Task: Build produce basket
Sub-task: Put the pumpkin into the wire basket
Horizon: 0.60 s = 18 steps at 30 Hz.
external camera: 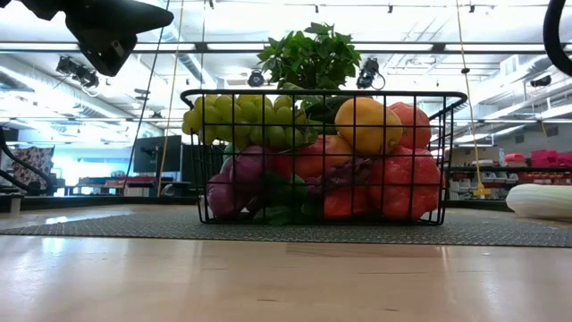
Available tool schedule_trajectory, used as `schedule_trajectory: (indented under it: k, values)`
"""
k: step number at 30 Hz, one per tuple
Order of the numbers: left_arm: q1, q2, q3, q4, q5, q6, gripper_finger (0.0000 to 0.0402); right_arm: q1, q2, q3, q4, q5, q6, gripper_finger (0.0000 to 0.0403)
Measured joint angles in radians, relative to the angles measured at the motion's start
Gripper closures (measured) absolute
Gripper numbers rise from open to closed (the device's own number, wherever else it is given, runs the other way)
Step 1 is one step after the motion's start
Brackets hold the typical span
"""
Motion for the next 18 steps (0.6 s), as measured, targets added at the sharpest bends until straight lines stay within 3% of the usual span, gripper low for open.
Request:
schedule_trajectory:
  k: [7, 18]
  values:
    - [0.000, 0.000, 0.000, 0.000, 0.000, 0.000, 0.0230, 0.000, 0.000, 0.036, -0.003, 0.029, -0.013, 0.0111]
    - [0.000, 0.000, 0.000, 0.000, 0.000, -0.001, 0.0230, -0.015, 0.000, 0.242, -0.162, 0.206, -0.013, 0.0111]
